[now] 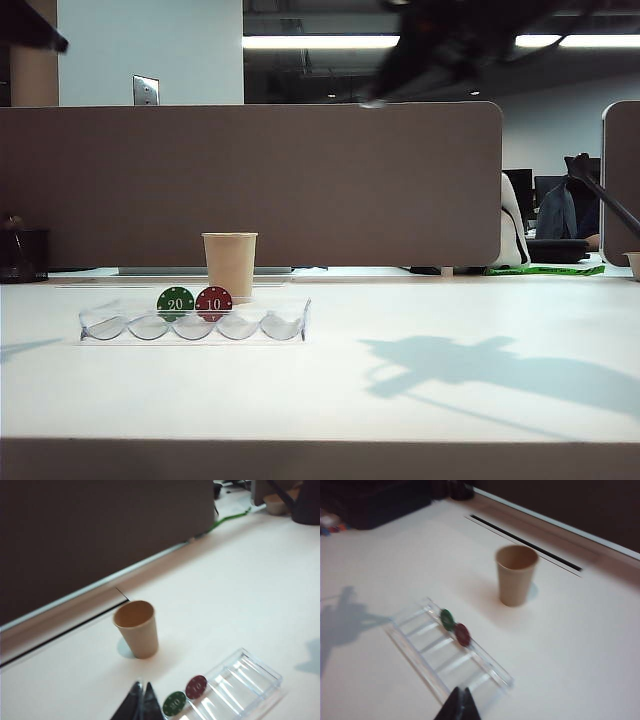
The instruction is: Pick up the chip with the greater value and put it into the paper cup.
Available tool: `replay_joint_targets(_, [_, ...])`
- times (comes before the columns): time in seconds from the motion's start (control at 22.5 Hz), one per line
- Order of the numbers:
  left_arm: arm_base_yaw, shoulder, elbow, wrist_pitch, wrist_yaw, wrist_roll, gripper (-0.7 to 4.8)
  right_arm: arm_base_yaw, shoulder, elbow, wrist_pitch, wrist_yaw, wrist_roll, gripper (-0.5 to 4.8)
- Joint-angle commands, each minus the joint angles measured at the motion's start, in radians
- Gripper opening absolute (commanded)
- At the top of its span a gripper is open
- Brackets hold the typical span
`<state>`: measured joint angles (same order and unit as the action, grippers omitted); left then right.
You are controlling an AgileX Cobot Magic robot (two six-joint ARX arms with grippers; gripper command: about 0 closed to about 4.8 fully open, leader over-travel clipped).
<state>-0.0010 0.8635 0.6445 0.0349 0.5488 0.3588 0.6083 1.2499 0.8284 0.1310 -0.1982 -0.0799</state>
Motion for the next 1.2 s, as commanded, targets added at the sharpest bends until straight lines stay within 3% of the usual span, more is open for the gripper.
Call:
replay_joint_targets(0.04, [0.0,0.082,0.004,0.013,0.01,0.015,-0.06,0.054,0.061,0.003,0.141,-0.007,0.002,-0.06])
replay_joint_targets(0.18, [0.0,0.19,0.005,0.024,0.014,0.122,-0.05,0.103,0.121,0.003,0.179,0.018,0.007,-0.06])
replay_joint_targets(0.27, [-0.001,0.228,0.005,0.03,0.013,0.151,-0.05,0.132,0.146,0.004,0.179,0.094,0.01,-0.06])
replay_joint_targets(0.31, [-0.001,0.261,0.005,0.04,0.013,0.166,-0.05,0.165,0.17,0.004,0.18,0.186,0.009,-0.06])
replay_joint_targets(0.49, [-0.001,0.338,0.01,0.105,0.013,0.166,-0.05,0.26,0.209,0.004,0.18,0.401,0.081,-0.06])
replay_joint_targets(0.71, [-0.001,0.421,0.06,0.126,0.028,0.172,-0.04,0.277,0.22,0.004,0.148,0.47,0.254,-0.06])
replay_joint_targets(0.98, [-0.001,0.54,0.15,0.115,0.126,0.248,-0.04,0.246,0.223,0.092,-0.086,0.4,0.278,-0.06])
replay_joint_targets(1.2, [0.001,0.628,0.283,-0.056,0.144,0.443,-0.06,0.249,0.223,0.125,-0.091,0.343,0.278,-0.06])
